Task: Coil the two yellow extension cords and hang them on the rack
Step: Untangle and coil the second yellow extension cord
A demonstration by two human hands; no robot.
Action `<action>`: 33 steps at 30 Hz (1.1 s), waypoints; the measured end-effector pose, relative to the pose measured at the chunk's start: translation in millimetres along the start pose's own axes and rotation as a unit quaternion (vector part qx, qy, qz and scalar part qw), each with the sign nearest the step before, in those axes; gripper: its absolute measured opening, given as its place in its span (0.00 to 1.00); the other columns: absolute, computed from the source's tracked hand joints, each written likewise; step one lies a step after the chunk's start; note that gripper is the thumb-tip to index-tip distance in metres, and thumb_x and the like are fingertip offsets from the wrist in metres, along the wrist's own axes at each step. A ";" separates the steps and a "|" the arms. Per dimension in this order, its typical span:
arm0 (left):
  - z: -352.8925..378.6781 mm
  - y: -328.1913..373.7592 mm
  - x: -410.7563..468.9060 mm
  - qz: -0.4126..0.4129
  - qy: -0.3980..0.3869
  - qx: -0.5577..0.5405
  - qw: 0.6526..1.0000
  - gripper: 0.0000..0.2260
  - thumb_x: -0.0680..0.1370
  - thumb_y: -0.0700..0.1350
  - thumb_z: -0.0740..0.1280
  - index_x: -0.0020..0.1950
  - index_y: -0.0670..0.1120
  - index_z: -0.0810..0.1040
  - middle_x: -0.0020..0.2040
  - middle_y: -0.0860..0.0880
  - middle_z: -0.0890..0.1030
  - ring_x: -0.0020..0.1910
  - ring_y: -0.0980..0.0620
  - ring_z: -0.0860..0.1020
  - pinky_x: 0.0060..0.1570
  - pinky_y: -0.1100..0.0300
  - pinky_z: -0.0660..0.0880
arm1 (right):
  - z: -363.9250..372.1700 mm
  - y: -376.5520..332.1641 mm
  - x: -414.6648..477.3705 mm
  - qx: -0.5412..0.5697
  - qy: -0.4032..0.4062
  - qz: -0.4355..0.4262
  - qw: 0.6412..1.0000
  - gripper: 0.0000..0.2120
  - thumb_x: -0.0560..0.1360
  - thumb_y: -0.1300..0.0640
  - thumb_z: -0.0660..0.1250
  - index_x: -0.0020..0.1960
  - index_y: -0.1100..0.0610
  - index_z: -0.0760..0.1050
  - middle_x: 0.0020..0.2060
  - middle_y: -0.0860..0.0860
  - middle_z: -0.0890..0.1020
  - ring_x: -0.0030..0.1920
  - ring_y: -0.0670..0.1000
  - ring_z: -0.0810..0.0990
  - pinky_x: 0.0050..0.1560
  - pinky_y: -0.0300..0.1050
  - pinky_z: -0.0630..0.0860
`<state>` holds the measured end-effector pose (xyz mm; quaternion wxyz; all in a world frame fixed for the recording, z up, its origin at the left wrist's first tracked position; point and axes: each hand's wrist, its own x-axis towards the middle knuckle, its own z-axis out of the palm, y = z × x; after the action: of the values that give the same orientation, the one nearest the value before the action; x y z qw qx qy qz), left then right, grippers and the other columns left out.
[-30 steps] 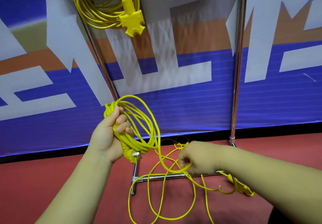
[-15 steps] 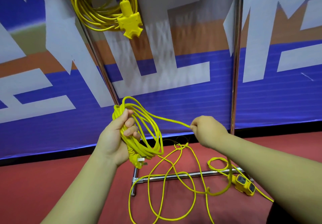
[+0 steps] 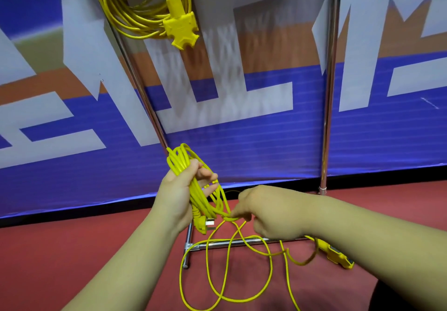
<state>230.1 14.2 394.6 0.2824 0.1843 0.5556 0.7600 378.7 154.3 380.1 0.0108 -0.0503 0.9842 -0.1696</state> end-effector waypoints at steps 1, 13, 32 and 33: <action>4.0 -2.5 -1.7 -0.003 0.001 0.009 1.000 0.06 0.82 0.43 0.62 0.48 0.43 0.75 0.37 0.43 0.78 0.39 0.44 0.83 0.47 0.46 0.82 | -0.3 0.0 -0.5 -0.013 0.034 -0.014 0.999 0.24 0.73 0.64 0.60 0.67 0.50 0.77 0.54 0.49 0.80 0.55 0.51 0.77 0.52 0.42 0.72; 27.8 -11.7 -17.0 -0.120 -0.027 0.081 0.989 0.13 0.82 0.45 0.63 0.61 0.37 0.73 0.47 0.30 0.83 0.44 0.33 0.84 0.47 0.37 0.80 | -25.3 16.9 -11.4 -0.054 0.278 0.032 0.959 0.18 0.66 0.40 0.74 0.39 0.46 0.67 0.27 0.44 0.71 0.29 0.47 0.70 0.30 0.43 0.64; 60.5 -25.3 -29.2 -0.278 -0.216 0.034 0.935 0.09 0.78 0.43 0.64 0.40 0.43 0.79 0.34 0.37 0.80 0.31 0.41 0.81 0.40 0.45 0.82 | -54.3 86.5 -46.5 0.458 0.005 0.049 0.887 0.14 0.70 0.72 0.74 0.41 0.58 0.72 0.39 0.63 0.76 0.38 0.54 0.77 0.39 0.41 0.75; 59.9 -20.4 -26.3 -0.271 -0.214 0.031 0.938 0.07 0.78 0.44 0.64 0.41 0.43 0.76 0.34 0.38 0.79 0.30 0.42 0.80 0.40 0.44 0.82 | -52.6 92.6 -48.8 0.467 0.001 0.055 0.883 0.14 0.71 0.72 0.73 0.41 0.58 0.71 0.38 0.62 0.75 0.37 0.52 0.77 0.38 0.39 0.75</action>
<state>290.6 46.3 395.0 0.5844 0.1936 0.5338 0.5797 416.4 263.6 398.9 0.0413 0.0150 0.7924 -0.6085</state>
